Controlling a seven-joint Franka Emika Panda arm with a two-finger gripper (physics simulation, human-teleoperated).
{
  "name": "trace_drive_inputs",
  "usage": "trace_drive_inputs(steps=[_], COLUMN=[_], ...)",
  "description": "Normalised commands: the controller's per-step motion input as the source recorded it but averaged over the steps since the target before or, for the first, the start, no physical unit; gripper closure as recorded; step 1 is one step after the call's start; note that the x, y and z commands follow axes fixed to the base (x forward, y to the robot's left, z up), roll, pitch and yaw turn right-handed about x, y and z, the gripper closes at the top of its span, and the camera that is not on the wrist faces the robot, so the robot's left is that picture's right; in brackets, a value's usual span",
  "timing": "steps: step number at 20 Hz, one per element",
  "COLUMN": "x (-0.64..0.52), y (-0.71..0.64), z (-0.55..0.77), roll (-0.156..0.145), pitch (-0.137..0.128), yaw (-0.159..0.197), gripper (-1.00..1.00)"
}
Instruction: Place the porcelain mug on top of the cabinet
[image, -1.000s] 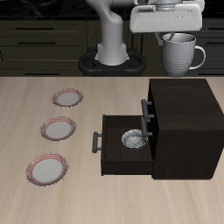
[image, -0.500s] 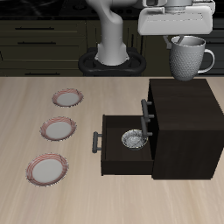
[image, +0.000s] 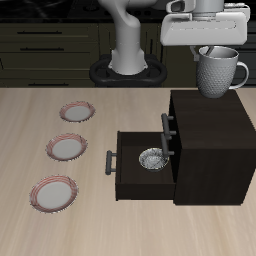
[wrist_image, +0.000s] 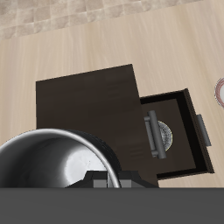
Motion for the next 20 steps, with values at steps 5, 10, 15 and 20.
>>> trace_drive_inputs(steps=[5,10,15,20], x=[0.13,0.08,0.06,0.05], y=[0.08,0.06,-0.01,-0.06], z=[-0.16,-0.18,-0.16,-0.21], roll=[0.025,0.0,-0.053,0.009], pitch=[-0.007,0.01,0.02,0.023], yaw=[0.024,0.023,0.021,0.023], gripper=[1.0,1.0,1.0,-1.0])
